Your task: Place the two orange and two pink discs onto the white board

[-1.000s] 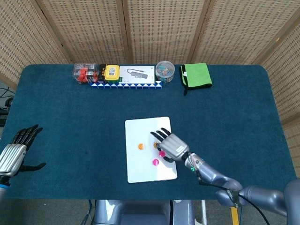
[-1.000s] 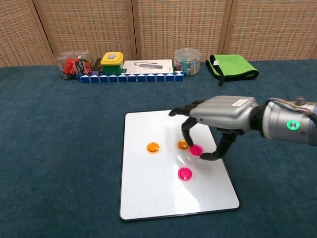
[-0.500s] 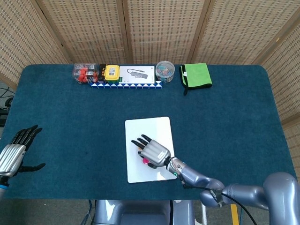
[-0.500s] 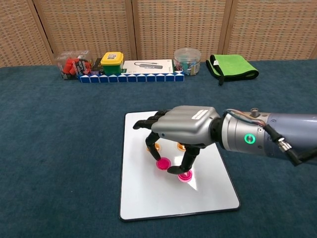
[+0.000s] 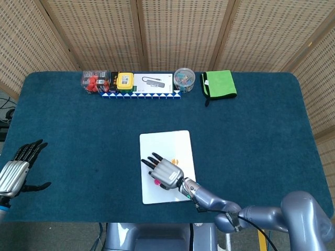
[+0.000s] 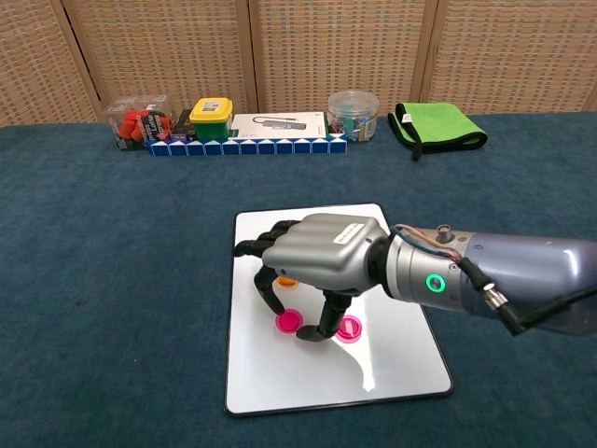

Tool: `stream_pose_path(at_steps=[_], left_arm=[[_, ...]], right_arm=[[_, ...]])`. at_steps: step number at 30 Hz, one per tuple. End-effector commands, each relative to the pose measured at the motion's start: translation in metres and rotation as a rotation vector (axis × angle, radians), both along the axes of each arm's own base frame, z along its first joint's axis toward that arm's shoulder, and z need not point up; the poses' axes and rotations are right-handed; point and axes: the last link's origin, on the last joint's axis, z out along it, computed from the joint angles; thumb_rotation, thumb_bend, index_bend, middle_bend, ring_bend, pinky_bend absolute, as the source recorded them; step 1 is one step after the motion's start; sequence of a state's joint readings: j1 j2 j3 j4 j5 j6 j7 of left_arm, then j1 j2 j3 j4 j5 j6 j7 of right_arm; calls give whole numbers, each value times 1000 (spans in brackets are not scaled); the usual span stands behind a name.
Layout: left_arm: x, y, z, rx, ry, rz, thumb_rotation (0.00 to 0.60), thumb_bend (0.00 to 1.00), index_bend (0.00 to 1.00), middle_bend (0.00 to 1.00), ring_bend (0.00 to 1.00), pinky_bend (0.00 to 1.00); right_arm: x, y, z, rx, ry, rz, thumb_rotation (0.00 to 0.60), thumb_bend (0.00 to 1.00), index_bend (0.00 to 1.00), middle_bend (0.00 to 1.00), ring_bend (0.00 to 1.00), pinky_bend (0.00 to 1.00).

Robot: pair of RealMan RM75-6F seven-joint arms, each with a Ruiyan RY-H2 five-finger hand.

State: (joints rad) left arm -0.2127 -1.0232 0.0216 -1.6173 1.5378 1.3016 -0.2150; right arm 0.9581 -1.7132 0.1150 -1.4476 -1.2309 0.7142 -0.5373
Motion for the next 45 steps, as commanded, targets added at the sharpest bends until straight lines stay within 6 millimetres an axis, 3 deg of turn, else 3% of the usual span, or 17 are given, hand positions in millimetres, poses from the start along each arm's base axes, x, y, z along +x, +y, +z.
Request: stream_pose_path(at_steps=[1,11,17,38,45], left_arm=[[0,0,0,-1,-1,0,600,0,0,0,0,0],[0,0,0,-1,-4,0,600,0,0,0,0,0],[0,0,0,-1,-4,-1,600,0,0,0,0,0],[0,0,1,-1,-11,-7,600,0,0,0,0,0],[0,0,1,-2,-13,-5,600,0,0,0,0,0]], right_arm=[[0,1,-2,-2,6,1,600,435,560,11,0,0],[-1,2,-8,-14,33,7,600,434,558,10,0,0],[-2,3,-4,-10,40,6,600,415,461,9,0,0],[-3,8,0,-15,64,7,600,337,381,8,0,0],[4,7,11,-28,28,1,600,337,381,8,0,0]])
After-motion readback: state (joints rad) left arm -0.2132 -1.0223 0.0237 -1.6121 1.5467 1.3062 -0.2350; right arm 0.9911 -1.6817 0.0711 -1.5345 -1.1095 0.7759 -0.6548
